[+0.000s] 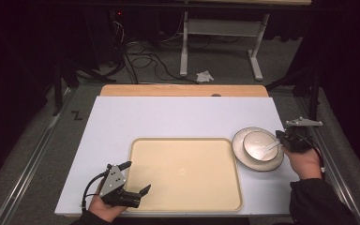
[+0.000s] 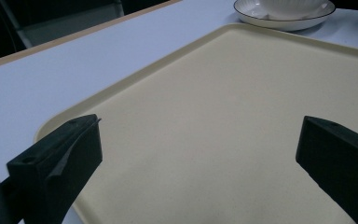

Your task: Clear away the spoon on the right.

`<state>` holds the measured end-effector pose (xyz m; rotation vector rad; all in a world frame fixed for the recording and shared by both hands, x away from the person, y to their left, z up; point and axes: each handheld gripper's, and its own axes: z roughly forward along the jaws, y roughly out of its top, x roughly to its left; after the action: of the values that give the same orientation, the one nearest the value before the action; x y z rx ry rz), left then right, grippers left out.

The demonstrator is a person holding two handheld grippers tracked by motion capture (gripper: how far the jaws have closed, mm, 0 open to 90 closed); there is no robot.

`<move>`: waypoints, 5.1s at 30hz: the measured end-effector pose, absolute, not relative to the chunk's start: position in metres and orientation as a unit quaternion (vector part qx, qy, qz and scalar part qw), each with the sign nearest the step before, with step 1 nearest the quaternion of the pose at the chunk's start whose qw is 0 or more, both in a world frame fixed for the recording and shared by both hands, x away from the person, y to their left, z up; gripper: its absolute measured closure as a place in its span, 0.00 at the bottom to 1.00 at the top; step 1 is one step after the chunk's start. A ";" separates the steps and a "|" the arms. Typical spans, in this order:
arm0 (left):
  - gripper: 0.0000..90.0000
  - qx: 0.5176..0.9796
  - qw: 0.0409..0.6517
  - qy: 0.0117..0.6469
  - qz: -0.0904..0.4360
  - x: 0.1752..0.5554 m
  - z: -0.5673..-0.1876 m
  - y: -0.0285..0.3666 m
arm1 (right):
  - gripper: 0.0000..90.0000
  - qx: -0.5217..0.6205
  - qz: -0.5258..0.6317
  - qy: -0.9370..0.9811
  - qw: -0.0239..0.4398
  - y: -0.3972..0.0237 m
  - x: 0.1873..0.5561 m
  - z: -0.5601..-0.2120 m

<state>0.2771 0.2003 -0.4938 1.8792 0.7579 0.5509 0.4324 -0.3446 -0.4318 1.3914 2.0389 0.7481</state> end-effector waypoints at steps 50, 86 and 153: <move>0.01 0.780 0.490 0.317 0.227 0.278 -0.497 0.198 | 1.00 0.471 0.372 0.745 0.290 -0.354 0.332 -0.453; 0.01 0.781 0.491 0.311 0.227 0.277 -0.496 0.198 | 0.90 0.459 0.466 0.707 0.269 -0.302 0.306 -0.449; 0.01 0.789 0.483 0.305 0.226 0.278 -0.497 0.195 | 0.96 0.546 0.457 0.656 0.251 -0.305 0.312 -0.471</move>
<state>0.2782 0.1953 -0.4974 1.9220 0.7439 0.5513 0.3122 -0.3047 -0.4713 1.4843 1.7850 1.2434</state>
